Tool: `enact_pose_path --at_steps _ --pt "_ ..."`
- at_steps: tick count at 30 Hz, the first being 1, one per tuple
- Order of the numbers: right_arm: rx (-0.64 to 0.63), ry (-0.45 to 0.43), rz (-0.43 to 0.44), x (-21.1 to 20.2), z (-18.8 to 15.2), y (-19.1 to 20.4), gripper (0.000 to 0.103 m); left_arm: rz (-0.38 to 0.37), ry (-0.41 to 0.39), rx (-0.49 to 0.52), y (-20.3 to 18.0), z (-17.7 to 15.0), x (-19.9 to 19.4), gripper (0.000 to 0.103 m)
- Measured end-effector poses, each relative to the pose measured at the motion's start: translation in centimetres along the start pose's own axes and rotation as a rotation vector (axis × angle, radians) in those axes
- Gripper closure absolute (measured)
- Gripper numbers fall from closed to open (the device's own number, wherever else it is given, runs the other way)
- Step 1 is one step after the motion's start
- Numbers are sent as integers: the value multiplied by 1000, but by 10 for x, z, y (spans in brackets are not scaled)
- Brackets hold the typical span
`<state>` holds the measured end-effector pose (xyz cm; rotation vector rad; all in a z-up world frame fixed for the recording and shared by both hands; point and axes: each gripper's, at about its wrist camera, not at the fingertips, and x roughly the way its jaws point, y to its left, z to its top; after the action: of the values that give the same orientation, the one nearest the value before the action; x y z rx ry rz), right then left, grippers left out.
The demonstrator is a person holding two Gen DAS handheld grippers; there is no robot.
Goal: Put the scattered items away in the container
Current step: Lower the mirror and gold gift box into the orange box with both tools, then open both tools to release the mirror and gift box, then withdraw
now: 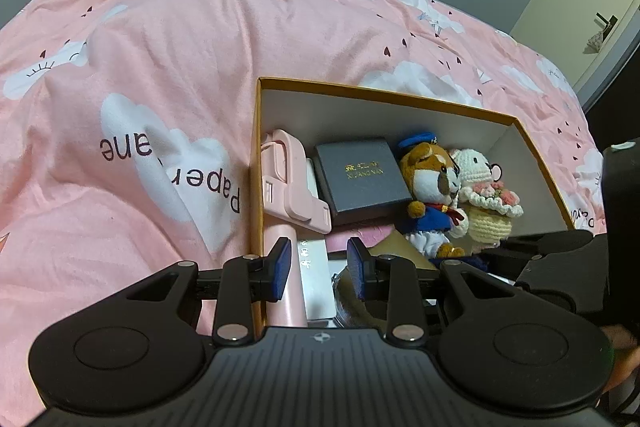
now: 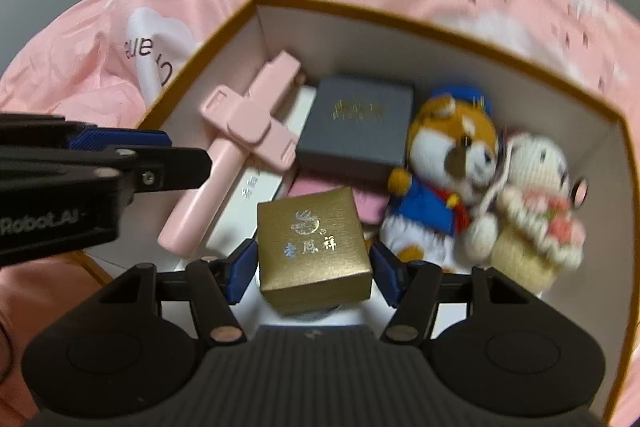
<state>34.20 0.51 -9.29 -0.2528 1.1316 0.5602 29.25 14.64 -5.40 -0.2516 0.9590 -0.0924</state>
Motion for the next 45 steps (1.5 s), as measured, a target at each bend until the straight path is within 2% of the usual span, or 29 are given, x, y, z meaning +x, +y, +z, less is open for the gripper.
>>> enact_pose_path --at_steps 4,14,22,28,31,32,34,42,45 --pt "118 42 40 6 -2 -9 39 2 0 -6 1 0 -1 68" --pt "323 45 97 11 -3 -17 38 10 -2 -26 4 2 -1 68" --pt "369 30 145 5 -10 -21 37 26 -5 -15 0 0 -9 68" --pt "275 -70 84 -30 -18 -19 37 66 -18 12 -9 -5 -26 66" --pt "218 -128 67 -54 -25 -16 36 64 -28 25 -15 -8 -41 60" --pt "198 -151 52 -62 -27 -14 36 60 -33 26 -17 -10 -47 55" --pt "152 -200 24 -79 -34 -10 34 58 -45 27 -21 -15 -60 52" --pt "45 -367 -7 -142 -82 10 34 66 -60 80 -46 -60 -108 52" --pt "2 -395 0 -161 -108 17 34 58 -59 85 -53 -83 -122 52"
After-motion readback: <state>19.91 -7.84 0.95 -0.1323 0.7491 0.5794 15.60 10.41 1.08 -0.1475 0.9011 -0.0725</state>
